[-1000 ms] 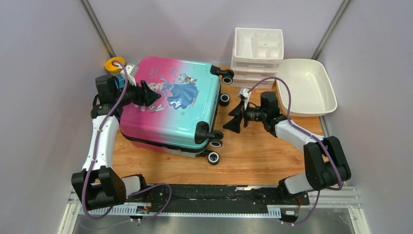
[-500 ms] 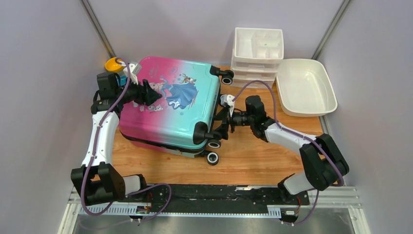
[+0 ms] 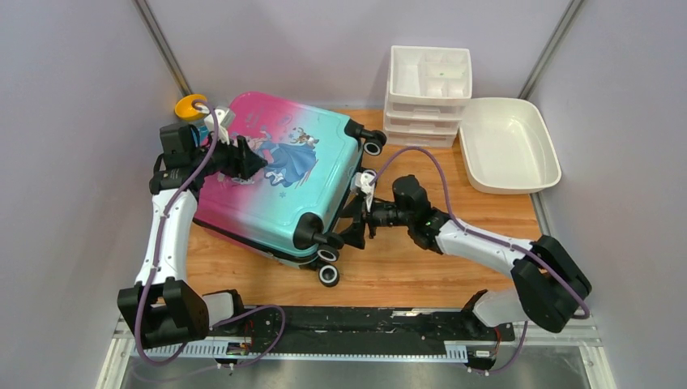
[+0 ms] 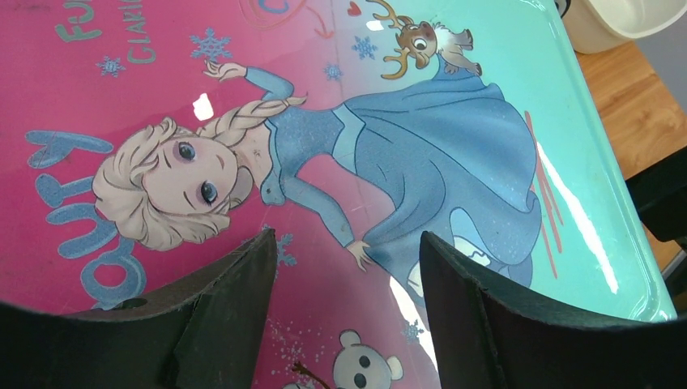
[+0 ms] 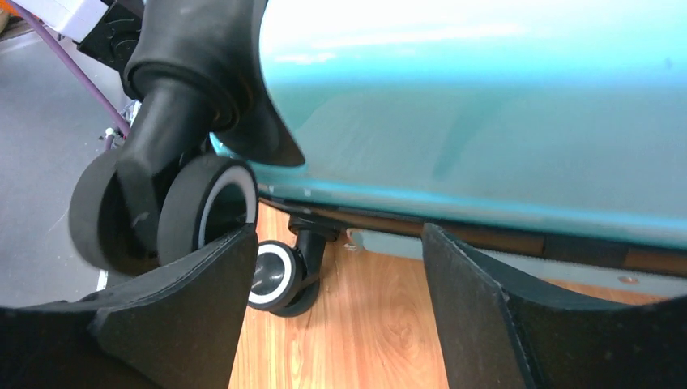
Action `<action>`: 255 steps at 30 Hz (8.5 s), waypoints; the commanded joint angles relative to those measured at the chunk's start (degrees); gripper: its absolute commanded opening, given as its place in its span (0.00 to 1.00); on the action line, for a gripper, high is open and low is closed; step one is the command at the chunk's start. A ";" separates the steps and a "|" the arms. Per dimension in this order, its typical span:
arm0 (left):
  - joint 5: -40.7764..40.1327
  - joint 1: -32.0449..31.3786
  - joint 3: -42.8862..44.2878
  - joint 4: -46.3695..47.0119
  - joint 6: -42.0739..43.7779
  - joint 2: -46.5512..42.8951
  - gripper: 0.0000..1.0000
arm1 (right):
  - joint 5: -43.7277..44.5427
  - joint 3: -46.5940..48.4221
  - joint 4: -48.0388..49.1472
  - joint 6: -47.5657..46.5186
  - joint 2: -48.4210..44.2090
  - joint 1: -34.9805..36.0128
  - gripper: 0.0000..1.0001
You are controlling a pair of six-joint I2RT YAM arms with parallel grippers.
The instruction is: Open, take out, and arrange the luggage
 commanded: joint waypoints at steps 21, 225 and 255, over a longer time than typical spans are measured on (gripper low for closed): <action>-0.69 -0.32 -3.98 0.20 -1.51 -1.40 0.73 | 10.36 -13.32 36.49 -0.06 7.84 3.38 0.66; 4.14 -4.18 4.73 0.02 -9.07 3.78 0.91 | 27.85 -21.42 39.48 -5.86 -1.31 -1.63 0.42; 3.09 -4.18 2.62 0.20 -9.68 4.58 0.90 | 31.54 -19.38 42.56 -5.76 9.43 -1.89 0.00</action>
